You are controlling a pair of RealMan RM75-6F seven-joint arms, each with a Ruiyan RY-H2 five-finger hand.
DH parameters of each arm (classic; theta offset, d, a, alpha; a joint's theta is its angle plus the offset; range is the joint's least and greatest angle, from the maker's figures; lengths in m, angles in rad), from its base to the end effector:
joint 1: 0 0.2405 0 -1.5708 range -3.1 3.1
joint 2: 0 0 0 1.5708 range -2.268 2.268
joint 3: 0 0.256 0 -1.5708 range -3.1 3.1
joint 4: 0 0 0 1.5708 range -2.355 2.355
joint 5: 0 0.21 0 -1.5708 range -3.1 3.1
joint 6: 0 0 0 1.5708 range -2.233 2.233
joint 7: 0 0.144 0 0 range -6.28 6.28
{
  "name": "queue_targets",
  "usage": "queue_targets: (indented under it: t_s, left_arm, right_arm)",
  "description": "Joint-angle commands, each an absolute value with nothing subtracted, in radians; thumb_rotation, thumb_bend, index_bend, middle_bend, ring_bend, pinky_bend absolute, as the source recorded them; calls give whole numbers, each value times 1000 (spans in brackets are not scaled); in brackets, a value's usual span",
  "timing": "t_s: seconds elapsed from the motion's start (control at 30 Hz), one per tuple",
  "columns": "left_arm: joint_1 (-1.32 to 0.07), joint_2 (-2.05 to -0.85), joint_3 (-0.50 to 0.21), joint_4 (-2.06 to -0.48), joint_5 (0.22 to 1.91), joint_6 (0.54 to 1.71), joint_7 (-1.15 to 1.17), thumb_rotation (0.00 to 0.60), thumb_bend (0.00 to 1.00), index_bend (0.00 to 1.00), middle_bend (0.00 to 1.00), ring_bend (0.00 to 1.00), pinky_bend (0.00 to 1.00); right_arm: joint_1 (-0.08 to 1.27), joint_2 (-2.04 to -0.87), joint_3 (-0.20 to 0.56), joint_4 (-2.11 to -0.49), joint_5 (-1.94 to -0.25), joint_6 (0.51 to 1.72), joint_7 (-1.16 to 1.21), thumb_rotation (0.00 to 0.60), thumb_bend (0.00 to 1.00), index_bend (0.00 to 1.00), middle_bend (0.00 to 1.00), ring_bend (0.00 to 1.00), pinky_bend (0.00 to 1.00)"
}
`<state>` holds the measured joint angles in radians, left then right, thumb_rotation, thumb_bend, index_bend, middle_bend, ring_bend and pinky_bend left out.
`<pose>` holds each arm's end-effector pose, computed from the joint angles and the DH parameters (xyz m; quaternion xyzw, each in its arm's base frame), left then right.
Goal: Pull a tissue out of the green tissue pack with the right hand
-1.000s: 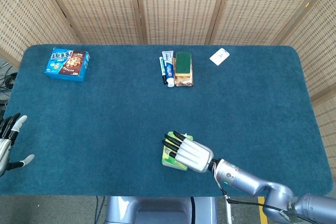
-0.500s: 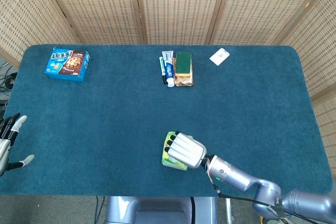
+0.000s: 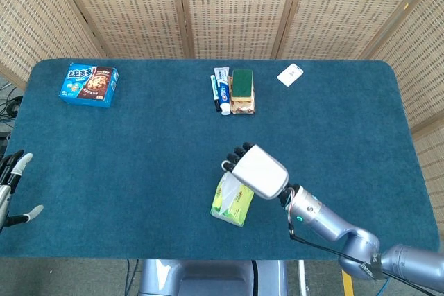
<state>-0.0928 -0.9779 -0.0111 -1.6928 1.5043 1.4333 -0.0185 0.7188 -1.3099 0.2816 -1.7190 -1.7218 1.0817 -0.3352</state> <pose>-0.3093 0.1743 0.1844 -0.6194 -0.3974 -0.3527 0.5779 -0.0573 -0.3109 0.0726 0.7803 -0.0798 0.5122 0.3499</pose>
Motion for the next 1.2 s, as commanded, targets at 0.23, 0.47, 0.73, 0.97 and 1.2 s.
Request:
queue_targets:
  t_s: [0.23, 0.47, 0.73, 0.97, 1.2]
  left_arm:
    - [-94, -978, -9, -1693, 1504, 1429, -18, 600, 0, 0, 0, 0, 0]
    - [-110, -982, -19, -1687, 1472, 1395, -14, 600, 0, 0, 0, 0, 0]
    - [-127, -990, -20, -1693, 1451, 1358, 22, 600, 0, 0, 0, 0, 0]
    - [-121, -994, -15, -1696, 1455, 1368, 32, 600, 0, 0, 0, 0, 0]
    - [-118, -990, -14, -1697, 1462, 1376, 20, 600, 0, 0, 0, 0, 0]
  right_arm:
    - [761, -1410, 426, -1522, -1427, 1110, -367, 600, 749, 651, 630, 605, 668]
    - [791, -1576, 376, -1175, -1350, 1110, -443, 600, 749, 652, 630, 605, 668]
    - [802, -1672, 247, -948, -1431, 1085, -414, 600, 702, 604, 550, 549, 654]
    - [789, -1694, 230, -942, -1372, 1007, -412, 600, 0, 0, 0, 0, 111]
    - [745, -1606, 273, -1068, -1396, 1158, -313, 600, 0, 0, 0, 0, 96]
